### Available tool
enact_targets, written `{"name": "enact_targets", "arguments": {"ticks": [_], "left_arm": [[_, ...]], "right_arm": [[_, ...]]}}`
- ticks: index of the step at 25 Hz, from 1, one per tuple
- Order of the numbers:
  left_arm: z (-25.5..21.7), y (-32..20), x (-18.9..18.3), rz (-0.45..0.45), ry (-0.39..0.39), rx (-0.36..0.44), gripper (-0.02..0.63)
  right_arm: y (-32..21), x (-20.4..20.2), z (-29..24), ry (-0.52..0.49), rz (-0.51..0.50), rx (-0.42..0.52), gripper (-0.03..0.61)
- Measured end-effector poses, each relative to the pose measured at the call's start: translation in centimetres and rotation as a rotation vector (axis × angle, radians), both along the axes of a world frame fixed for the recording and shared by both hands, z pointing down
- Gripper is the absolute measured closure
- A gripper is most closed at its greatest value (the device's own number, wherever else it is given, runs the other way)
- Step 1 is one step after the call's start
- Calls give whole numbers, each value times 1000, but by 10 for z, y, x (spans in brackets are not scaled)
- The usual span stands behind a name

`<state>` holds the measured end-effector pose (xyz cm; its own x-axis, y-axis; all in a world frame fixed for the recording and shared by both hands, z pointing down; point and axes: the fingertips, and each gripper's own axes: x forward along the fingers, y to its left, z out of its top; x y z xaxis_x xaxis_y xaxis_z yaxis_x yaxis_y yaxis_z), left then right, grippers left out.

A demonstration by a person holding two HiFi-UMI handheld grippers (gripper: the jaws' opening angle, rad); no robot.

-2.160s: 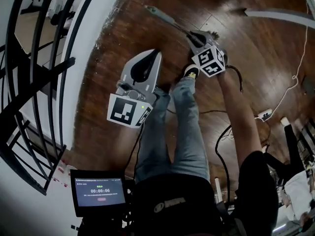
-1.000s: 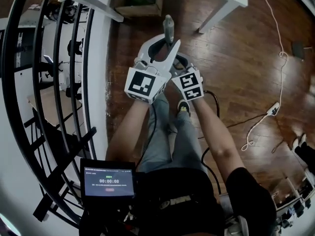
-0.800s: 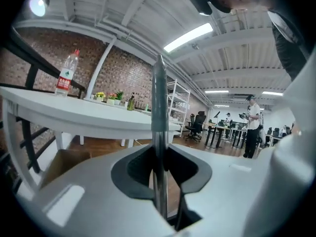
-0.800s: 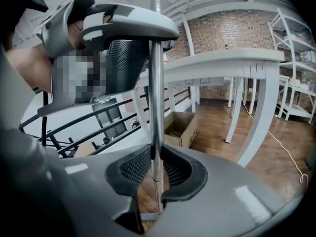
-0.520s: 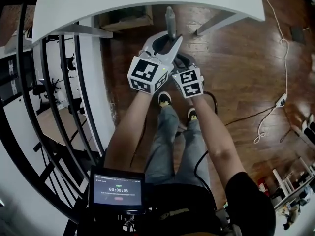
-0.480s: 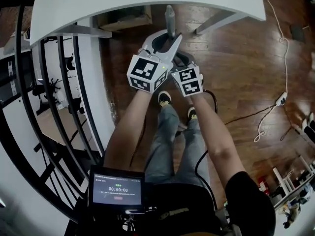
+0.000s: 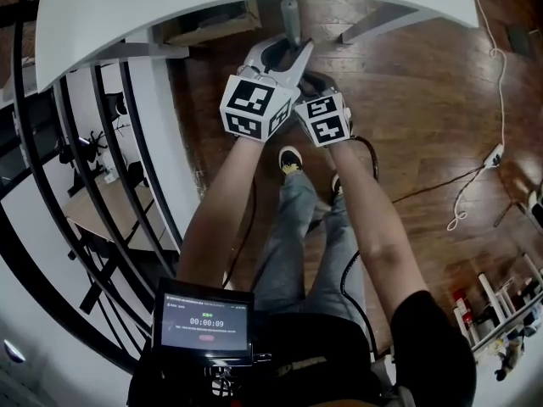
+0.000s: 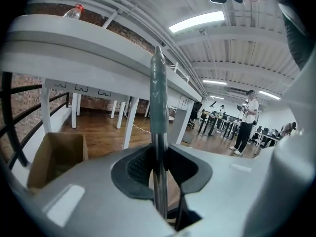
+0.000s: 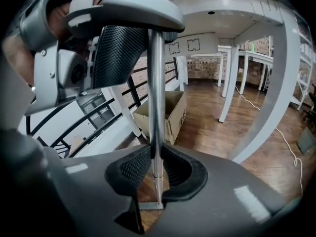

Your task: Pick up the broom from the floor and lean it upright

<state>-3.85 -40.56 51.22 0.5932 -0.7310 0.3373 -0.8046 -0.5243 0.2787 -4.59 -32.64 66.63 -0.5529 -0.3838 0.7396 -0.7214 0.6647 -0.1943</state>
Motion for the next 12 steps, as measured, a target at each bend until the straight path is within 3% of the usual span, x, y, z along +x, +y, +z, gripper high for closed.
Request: {"name": "enact_targets", "arguments": {"ticks": [12], "left_arm": [[18,-5,6,31,-36,-37,522]], "right_arm": [[-6,4,16,29,10,-24,497]]}}
